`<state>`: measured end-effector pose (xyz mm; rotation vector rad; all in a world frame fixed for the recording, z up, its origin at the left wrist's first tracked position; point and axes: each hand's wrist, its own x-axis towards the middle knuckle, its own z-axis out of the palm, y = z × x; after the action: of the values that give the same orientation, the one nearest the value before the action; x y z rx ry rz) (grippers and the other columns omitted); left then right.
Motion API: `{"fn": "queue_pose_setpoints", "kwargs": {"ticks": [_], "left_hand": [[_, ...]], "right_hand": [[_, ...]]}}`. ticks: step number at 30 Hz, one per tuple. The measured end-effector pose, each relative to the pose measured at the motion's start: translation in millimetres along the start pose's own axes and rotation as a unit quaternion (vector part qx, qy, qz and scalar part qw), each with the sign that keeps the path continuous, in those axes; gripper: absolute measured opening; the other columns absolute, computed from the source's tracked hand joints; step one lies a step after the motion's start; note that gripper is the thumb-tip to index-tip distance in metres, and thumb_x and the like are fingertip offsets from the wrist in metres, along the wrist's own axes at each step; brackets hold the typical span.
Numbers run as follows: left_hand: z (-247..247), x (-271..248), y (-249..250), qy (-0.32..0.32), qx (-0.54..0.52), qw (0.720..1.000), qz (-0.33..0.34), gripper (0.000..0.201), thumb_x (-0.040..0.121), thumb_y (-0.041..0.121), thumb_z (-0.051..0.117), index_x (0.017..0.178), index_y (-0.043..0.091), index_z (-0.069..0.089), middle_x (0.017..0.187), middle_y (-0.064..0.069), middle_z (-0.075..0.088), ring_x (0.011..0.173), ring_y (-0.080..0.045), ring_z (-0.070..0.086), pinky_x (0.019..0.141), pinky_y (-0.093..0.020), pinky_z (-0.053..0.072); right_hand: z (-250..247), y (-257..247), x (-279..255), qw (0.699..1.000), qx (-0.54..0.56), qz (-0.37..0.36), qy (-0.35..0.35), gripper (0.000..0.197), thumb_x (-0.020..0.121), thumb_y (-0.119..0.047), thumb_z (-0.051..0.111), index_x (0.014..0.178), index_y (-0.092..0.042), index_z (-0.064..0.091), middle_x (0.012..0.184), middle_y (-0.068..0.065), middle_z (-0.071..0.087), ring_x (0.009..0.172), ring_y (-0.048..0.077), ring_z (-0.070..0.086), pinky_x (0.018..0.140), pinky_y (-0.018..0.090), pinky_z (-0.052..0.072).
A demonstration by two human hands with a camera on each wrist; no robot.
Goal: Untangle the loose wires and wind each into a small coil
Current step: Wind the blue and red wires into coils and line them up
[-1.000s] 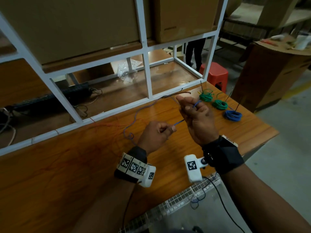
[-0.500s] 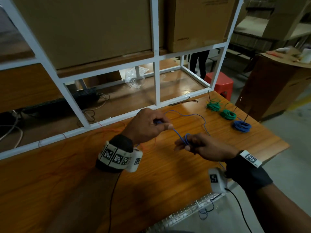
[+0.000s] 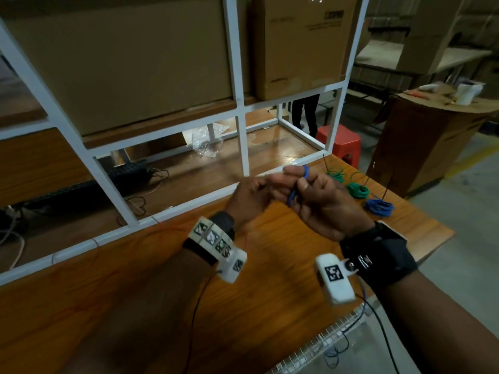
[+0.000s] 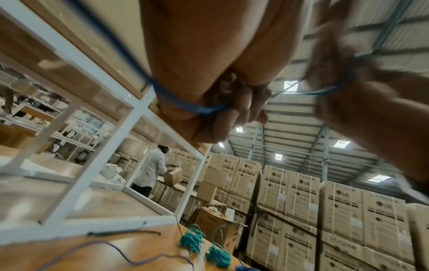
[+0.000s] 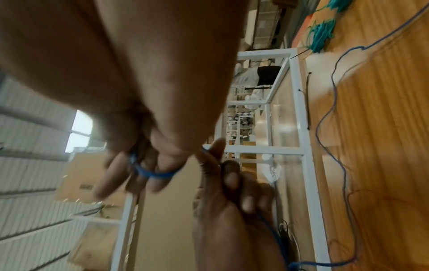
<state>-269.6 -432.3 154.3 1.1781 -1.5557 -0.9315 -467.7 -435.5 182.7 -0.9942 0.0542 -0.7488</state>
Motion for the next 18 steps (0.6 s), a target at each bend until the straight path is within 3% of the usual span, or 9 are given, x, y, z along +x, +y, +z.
{"fn": "queue_pose_setpoints", "kwargs": {"ticks": [1, 3, 5, 8, 9, 11, 12, 14, 18], "left_hand": [[10, -3, -6, 0.007, 0.03, 0.999, -0.013, 0.022, 0.103, 0.022, 0.056, 0.093, 0.025, 0.075, 0.07, -0.006, 0.065, 0.057, -0.024, 0.059, 0.054, -0.037, 0.05], [32, -11, -17, 0.029, 0.061, 0.997, -0.041, 0.029, 0.105, 0.031, 0.05, 0.089, 0.019, 0.072, 0.061, 0.003, 0.055, 0.048, -0.01, 0.046, 0.051, -0.029, 0.038], [44, -18, -23, 0.035, 0.119, 0.992, -0.038, 0.036, 0.102, 0.036, 0.049, 0.085, 0.011, 0.066, 0.062, 0.0, 0.054, 0.051, -0.011, 0.044, 0.054, -0.032, 0.035], [46, -29, -19, 0.021, 0.223, 0.974, -0.038, 0.025, 0.102, 0.032, 0.053, 0.09, 0.018, 0.07, 0.071, 0.002, 0.061, 0.062, -0.01, 0.052, 0.058, -0.029, 0.037], [45, -35, -14, 0.025, 0.279, 0.959, -0.04, 0.022, 0.101, 0.034, 0.054, 0.095, 0.022, 0.071, 0.077, 0.003, 0.065, 0.069, -0.013, 0.056, 0.059, -0.03, 0.04], [43, -47, -4, 0.047, 0.425, 0.903, -0.041, 0.022, 0.098, 0.042, 0.054, 0.103, 0.028, 0.07, 0.086, 0.005, 0.069, 0.079, -0.017, 0.063, 0.059, -0.03, 0.042], [39, -52, -2, 0.058, 0.481, 0.874, -0.037, 0.022, 0.096, 0.044, 0.054, 0.102, 0.03, 0.07, 0.087, 0.005, 0.07, 0.081, -0.017, 0.064, 0.058, -0.029, 0.041], [24, -56, 0, 0.061, 0.53, 0.846, -0.017, 0.027, 0.095, 0.05, 0.052, 0.098, 0.031, 0.07, 0.085, 0.007, 0.07, 0.078, -0.016, 0.066, 0.057, -0.028, 0.043], [-14, -56, 6, 0.002, 0.466, 0.884, 0.029, 0.03, 0.091, 0.058, 0.057, 0.094, 0.033, 0.073, 0.08, 0.011, 0.07, 0.074, -0.009, 0.062, 0.064, -0.034, 0.054]], "right_hand": [[-5, -1, 9, 0.998, 0.018, -0.03, 0.057, 0.033, 0.107, -0.002, 0.035, 0.132, -0.004, 0.056, 0.137, 0.02, 0.064, 0.134, 0.03, 0.058, 0.117, 0.044, 0.041], [-19, 6, 23, 0.988, 0.029, -0.061, 0.137, 0.034, 0.11, -0.005, 0.03, 0.137, -0.006, 0.05, 0.141, 0.015, 0.063, 0.138, 0.026, 0.055, 0.113, 0.036, 0.047], [-33, 19, 29, 0.983, -0.011, -0.067, 0.172, 0.034, 0.111, -0.007, 0.031, 0.142, -0.005, 0.047, 0.142, 0.013, 0.063, 0.139, 0.024, 0.053, 0.109, 0.031, 0.05], [-51, 35, 26, 0.969, -0.116, -0.072, 0.208, 0.035, 0.11, -0.007, 0.038, 0.144, -0.001, 0.046, 0.142, 0.014, 0.063, 0.139, 0.026, 0.054, 0.109, 0.031, 0.049], [-55, 38, 24, 0.959, -0.177, -0.075, 0.209, 0.034, 0.11, -0.008, 0.041, 0.142, -0.002, 0.05, 0.14, 0.013, 0.064, 0.135, 0.027, 0.056, 0.108, 0.034, 0.049], [-59, 43, 20, 0.922, -0.322, -0.076, 0.201, 0.029, 0.108, -0.008, 0.047, 0.135, -0.005, 0.059, 0.134, 0.009, 0.069, 0.127, 0.025, 0.06, 0.105, 0.039, 0.047], [-59, 44, 18, 0.903, -0.376, -0.075, 0.196, 0.028, 0.108, -0.004, 0.047, 0.132, -0.006, 0.062, 0.131, 0.007, 0.07, 0.126, 0.022, 0.062, 0.105, 0.038, 0.047], [-62, 42, 16, 0.882, -0.428, -0.055, 0.191, 0.03, 0.106, 0.002, 0.047, 0.127, -0.01, 0.065, 0.127, 0.002, 0.072, 0.127, 0.015, 0.062, 0.104, 0.032, 0.048], [-71, 34, 10, 0.833, -0.536, 0.051, 0.128, 0.03, 0.106, -0.003, 0.049, 0.126, -0.019, 0.066, 0.127, -0.006, 0.071, 0.127, 0.004, 0.06, 0.111, 0.037, 0.048]]}}
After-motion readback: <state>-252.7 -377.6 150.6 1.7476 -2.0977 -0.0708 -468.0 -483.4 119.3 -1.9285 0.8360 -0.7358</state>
